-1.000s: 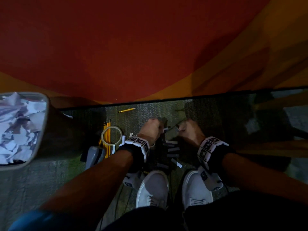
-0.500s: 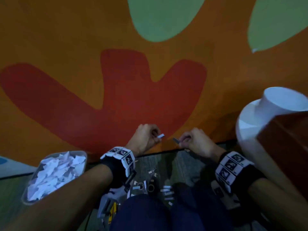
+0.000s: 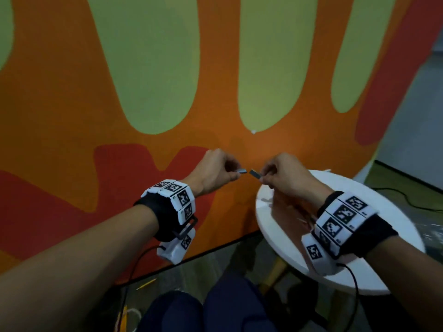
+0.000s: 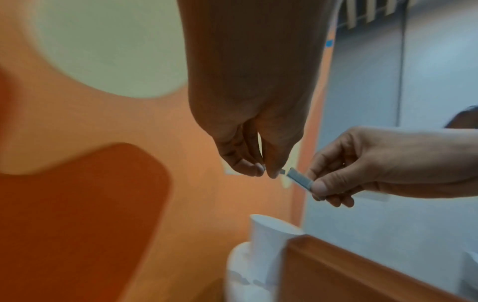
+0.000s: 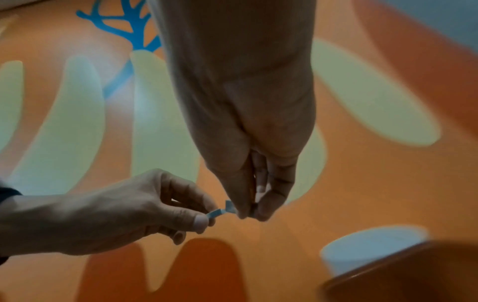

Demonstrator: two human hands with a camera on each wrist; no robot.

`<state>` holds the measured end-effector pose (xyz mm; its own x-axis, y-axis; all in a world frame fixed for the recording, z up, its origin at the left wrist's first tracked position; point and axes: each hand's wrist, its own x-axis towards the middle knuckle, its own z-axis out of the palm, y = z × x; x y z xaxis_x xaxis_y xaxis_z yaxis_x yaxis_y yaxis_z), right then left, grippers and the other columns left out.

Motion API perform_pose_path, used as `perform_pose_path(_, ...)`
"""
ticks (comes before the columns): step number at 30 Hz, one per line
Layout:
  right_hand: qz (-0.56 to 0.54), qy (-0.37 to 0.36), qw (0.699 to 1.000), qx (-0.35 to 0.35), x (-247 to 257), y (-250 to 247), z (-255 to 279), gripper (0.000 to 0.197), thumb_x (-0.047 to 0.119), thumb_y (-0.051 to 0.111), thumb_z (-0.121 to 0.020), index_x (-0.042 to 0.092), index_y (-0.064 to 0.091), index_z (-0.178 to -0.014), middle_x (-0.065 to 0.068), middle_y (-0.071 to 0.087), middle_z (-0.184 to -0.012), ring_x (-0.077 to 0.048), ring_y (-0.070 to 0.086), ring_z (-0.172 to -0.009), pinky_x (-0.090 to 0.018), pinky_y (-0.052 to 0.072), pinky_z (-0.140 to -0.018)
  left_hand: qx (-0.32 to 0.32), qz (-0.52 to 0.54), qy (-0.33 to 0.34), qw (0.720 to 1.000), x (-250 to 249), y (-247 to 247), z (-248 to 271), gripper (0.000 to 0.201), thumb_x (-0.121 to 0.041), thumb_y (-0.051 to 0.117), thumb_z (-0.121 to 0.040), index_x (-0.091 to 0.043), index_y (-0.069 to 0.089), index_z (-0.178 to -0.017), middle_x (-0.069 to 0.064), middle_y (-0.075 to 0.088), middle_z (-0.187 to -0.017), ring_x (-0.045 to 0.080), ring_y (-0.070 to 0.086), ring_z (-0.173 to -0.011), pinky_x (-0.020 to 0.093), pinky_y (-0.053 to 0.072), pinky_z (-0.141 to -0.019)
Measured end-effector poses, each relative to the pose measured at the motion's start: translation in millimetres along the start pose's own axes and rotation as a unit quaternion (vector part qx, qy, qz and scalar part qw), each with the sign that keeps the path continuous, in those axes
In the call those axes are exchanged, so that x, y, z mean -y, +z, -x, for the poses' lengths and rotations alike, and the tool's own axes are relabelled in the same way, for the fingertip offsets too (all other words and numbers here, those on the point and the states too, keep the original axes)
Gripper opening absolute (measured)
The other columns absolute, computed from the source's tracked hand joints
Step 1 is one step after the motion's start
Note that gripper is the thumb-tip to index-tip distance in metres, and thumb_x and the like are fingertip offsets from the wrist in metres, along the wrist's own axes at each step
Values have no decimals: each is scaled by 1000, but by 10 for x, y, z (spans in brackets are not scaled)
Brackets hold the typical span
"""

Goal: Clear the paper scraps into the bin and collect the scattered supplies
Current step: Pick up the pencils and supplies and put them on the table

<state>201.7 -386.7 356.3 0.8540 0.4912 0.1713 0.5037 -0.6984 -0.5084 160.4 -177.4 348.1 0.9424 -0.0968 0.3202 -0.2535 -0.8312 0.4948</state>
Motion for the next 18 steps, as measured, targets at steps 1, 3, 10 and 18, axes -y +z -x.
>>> perform_pose_path(1,20,7,1000,-7,-97,-130,71,3,12,76,-82,9,77,-84,-4,69,-72,-12,62,-61,-24,44,-53,8,4,12,1000,-146,68,-76,13,-20,78,-84,-12,78,-94,-3,75,-86,6,69,-77,26,58,-74)
perform_pose_path(3,48,33,998,-14,-331,-359,231,1,10,77,-79,11,78,-79,-5,70,-71,-16,63,-64,-26,45,-56,27,7,36,999,-413,248,-209,10,-18,78,-82,-13,79,-90,-2,76,-83,7,69,-76,30,58,-73)
perform_pose_path(10,60,108,992,-1,-933,-501,617,6,2,75,-78,7,78,-76,0,66,-61,-8,59,-56,-21,43,-54,92,25,78,992,-948,931,-394,8,-15,77,-81,-10,79,-87,-1,75,-84,12,68,-78,32,57,-77)
perform_pose_path(18,69,85,994,29,-1062,-288,491,14,12,75,-78,17,73,-65,5,67,-60,-9,61,-60,-23,43,-57,113,-23,69,991,-638,926,-325,11,-16,76,-83,-13,79,-93,-2,75,-88,7,66,-77,26,56,-74)
